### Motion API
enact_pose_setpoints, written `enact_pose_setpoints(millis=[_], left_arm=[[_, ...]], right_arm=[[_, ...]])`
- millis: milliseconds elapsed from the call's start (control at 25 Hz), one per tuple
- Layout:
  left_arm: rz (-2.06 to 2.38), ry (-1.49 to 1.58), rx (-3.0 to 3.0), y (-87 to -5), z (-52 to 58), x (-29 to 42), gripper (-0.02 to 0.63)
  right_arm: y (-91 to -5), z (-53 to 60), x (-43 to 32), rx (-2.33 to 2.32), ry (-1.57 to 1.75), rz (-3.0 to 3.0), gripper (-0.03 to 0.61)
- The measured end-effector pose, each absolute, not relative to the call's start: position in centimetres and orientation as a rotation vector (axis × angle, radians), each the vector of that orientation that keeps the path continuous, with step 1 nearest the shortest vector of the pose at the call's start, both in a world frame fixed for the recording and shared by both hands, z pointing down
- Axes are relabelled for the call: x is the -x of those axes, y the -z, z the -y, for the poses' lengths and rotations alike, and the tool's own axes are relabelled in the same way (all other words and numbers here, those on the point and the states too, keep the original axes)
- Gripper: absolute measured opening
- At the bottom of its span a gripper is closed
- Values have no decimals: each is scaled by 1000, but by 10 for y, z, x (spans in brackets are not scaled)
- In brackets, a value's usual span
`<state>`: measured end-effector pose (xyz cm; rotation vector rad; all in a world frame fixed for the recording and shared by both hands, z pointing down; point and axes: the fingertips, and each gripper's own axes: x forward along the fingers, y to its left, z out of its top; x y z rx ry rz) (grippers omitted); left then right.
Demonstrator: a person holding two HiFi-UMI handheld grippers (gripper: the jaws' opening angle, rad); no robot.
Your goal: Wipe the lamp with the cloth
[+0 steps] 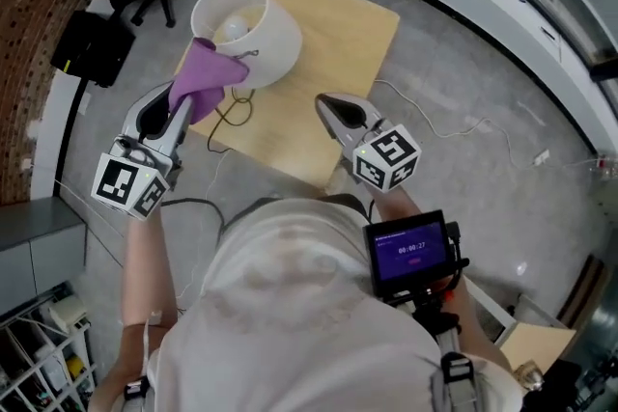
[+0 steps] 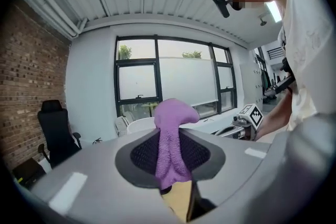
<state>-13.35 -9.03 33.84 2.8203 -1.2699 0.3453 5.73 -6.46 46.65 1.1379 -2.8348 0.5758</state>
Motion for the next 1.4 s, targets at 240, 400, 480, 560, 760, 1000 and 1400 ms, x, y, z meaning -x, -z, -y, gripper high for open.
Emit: enact_pose_setpoints(millis=[240,400,480,560,760,1000,1400], left_arm=[[1272,-232,-2667,-387,66,174,95],[1280,-177,-2502,-423,49,197,95],[1269,-189,-2502,-434,40,199,95],[1229,-199,-2532,-440,23,199,95],[1124,-209,-2617,-447,-9,191,95],[1036,-225,-2666,-461,-28,189,95],[1005,-245,-2705,-466,-37,191,95]], right_arm=[[-450,33,-15,-1152,-509,2809,14],[-445,13,8,-1152,-466,2790,14],[-442,3,14,-1167,-459,2787,14],[-439,-15,19,-1198,-470,2777,14],[-439,-52,27,-1267,-485,2741,14],[-441,-75,33,-1328,-464,2700,14],[-440,-85,41,-1377,-445,2698,14]])
